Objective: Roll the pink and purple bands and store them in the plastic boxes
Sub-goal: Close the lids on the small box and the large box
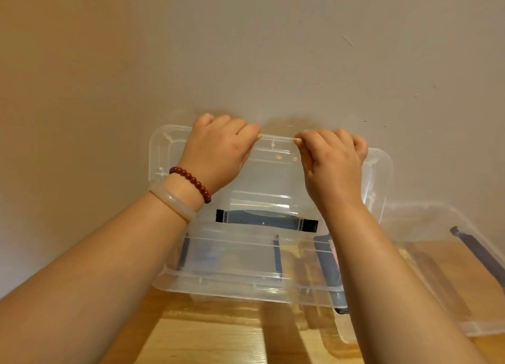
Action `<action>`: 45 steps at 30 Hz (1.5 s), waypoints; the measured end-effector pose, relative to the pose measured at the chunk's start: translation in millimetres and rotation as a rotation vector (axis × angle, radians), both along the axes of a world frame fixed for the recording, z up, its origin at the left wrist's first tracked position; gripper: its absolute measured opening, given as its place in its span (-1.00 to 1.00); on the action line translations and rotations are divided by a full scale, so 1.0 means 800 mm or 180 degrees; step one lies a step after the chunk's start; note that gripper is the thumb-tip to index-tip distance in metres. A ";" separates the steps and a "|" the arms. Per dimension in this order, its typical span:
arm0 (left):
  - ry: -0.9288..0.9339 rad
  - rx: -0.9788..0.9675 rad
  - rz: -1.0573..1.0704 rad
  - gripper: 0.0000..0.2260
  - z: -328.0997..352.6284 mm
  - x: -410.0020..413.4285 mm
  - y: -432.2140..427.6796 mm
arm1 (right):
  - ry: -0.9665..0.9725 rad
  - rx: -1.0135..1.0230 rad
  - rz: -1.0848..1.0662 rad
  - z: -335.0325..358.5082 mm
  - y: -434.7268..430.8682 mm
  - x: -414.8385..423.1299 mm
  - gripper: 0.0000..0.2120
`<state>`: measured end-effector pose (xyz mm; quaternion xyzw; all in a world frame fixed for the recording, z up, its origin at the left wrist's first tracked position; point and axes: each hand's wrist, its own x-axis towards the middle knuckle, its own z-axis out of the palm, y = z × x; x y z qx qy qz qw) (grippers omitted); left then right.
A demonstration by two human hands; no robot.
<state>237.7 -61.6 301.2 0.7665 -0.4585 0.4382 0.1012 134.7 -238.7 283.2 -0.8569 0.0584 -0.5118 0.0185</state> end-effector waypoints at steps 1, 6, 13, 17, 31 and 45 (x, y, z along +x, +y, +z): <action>0.0005 -0.0027 -0.0016 -0.74 0.002 0.002 0.003 | 0.0003 -0.0038 -0.0012 0.004 0.002 0.002 -0.77; 0.0096 -0.0085 -0.0140 -0.74 0.002 0.009 -0.001 | 0.0102 -0.0082 -0.0102 0.010 0.001 0.002 -0.72; 0.0298 -0.0095 -0.0180 -0.75 -0.002 -0.012 -0.039 | 0.0114 -0.0149 -0.0168 0.012 -0.035 -0.016 -0.72; 0.0269 0.0053 -0.0013 -0.90 -0.001 -0.034 -0.073 | 0.0121 -0.0157 -0.0076 0.009 -0.071 -0.031 -0.72; 0.0101 0.0186 0.0397 -0.80 0.026 -0.085 -0.183 | -0.0093 -0.0152 0.0291 0.027 -0.194 -0.050 -0.76; 0.0012 0.0120 -0.0032 -0.82 0.034 -0.077 -0.226 | -0.0014 -0.0110 -0.0210 0.039 -0.204 -0.067 -0.72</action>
